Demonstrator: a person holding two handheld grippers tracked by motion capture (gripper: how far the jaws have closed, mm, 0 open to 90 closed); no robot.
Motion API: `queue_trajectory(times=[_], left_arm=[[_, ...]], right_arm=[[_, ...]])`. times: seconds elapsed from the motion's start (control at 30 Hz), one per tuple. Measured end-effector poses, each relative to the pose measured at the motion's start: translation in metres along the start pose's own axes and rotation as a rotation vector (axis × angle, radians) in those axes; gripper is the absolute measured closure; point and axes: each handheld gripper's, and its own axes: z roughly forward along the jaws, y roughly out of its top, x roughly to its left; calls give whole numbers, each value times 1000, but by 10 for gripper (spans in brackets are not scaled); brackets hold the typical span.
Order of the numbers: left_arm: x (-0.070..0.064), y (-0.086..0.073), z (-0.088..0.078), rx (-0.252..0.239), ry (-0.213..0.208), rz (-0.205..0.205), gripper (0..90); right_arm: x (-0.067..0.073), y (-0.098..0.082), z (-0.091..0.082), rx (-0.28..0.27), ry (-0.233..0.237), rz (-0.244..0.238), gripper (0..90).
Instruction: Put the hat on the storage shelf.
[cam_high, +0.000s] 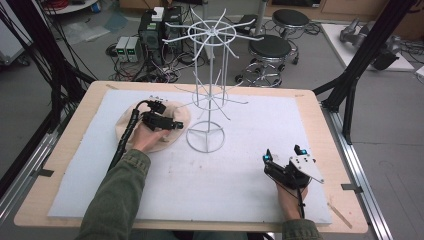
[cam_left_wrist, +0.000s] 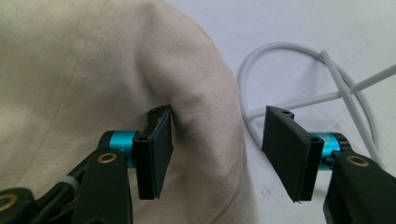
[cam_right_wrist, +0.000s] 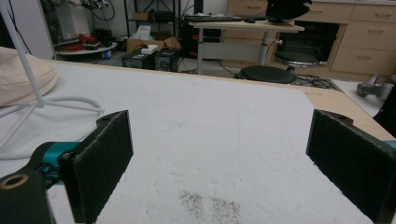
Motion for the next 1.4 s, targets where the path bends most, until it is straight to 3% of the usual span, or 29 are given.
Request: queue_trajectory(times=[0.07, 0.27, 0.43, 0.67, 0.7, 0.73, 0.77, 0.83, 0.93, 1.1, 1.3, 1.4], left_arm=[[1, -4, 8, 11, 6, -27, 416], [-2, -5, 13, 3, 38, -8, 406], [6, -6, 11, -8, 5, -68, 443], [4, -8, 11, -16, 32, -36, 524], [4, -9, 10, -19, 23, -36, 524], [5, -11, 10, -28, -12, -49, 564], [5, -11, 11, -35, -17, -53, 639], [6, -16, 10, -69, -42, -55, 685], [10, -22, 9, -116, -86, -91, 770], [6, -24, 4, -135, -61, -50, 816], [9, -29, -8, -186, -85, -74, 816], [8, -29, -16, -197, -79, -55, 815]], right_arm=[[0, 0, 0, 1, 1, -1, 61], [0, 0, 0, 1, -2, 1, 61], [0, 0, 0, 3, -1, 1, 61], [0, 0, 0, 12, 0, 1, 62], [0, 0, 0, 13, -1, -1, 62], [0, 0, 0, 13, 0, -1, 62], [0, 0, 0, 13, -1, -3, 62], [0, 0, 0, 12, -4, -7, 62], [1, -1, 1, 25, -3, -4, 62], [0, -1, 0, 20, -7, -7, 61], [0, -1, 0, 25, -22, -16, 62], [1, -1, 0, 33, -20, -9, 62]])
